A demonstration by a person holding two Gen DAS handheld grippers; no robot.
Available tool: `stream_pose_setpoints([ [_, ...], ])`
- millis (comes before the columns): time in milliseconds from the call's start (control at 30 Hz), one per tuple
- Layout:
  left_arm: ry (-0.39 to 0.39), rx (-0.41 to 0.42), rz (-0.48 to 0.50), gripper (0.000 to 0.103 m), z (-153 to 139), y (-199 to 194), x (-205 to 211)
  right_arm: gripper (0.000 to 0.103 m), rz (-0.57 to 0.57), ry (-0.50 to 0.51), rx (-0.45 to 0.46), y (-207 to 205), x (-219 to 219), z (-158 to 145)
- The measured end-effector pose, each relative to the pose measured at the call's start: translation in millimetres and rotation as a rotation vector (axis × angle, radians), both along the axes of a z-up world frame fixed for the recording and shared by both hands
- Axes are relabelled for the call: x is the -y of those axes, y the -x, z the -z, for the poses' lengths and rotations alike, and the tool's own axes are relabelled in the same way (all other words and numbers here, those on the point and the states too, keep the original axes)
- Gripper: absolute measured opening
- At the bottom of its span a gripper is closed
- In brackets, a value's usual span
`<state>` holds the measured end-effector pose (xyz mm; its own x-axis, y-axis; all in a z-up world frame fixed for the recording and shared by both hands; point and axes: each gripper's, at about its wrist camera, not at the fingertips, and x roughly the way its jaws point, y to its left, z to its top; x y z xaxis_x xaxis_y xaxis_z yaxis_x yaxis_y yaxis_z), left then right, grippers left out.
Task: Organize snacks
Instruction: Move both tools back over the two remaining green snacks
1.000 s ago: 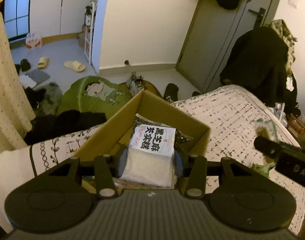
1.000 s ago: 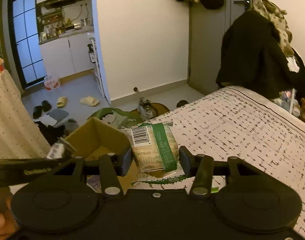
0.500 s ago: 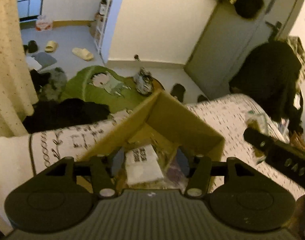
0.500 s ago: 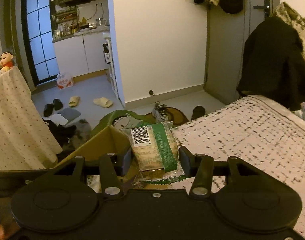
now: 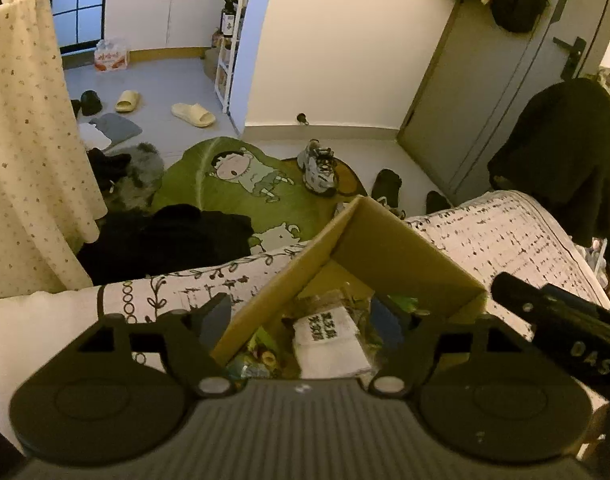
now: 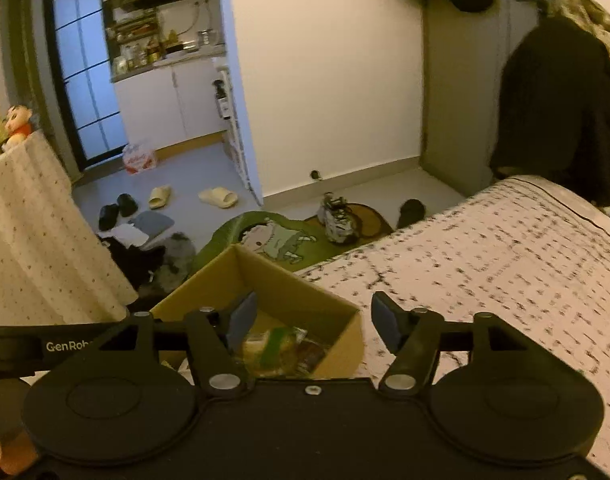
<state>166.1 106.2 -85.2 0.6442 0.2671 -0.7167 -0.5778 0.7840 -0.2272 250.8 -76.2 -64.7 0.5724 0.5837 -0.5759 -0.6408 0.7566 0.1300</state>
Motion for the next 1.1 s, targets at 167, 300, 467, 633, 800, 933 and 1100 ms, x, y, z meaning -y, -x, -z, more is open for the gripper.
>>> stream_pose_setpoints([
  [167, -0.018, 0.009, 0.032, 0.085, -5, -2, 16, 0.081, 0.048, 0.034, 0.025, -2, 34, -12],
  [300, -0.010, 0.007, 0.067, 0.086, -8, -5, 32, 0.081, 0.087, 0.063, 0.012, -10, 63, -16],
  [467, -0.024, 0.016, 0.122, 0.091, -14, -9, 55, 0.085, 0.125, 0.078, 0.017, -17, 93, -20],
  [633, 0.007, 0.010, 0.194, 0.091, -16, -15, 73, 0.089, 0.153, 0.021, -0.023, -28, 116, -23],
  [800, 0.000, 0.011, 0.212, 0.102, -19, -20, 85, 0.099, 0.152, 0.038, -0.002, -33, 130, -24],
  [933, -0.007, 0.024, 0.224, 0.103, -23, -23, 94, 0.103, 0.167, 0.055, -0.002, -35, 147, -22],
  [1100, 0.004, 0.047, 0.280, 0.103, -20, -29, 114, 0.103, 0.181, 0.062, -0.057, -41, 173, -4],
])
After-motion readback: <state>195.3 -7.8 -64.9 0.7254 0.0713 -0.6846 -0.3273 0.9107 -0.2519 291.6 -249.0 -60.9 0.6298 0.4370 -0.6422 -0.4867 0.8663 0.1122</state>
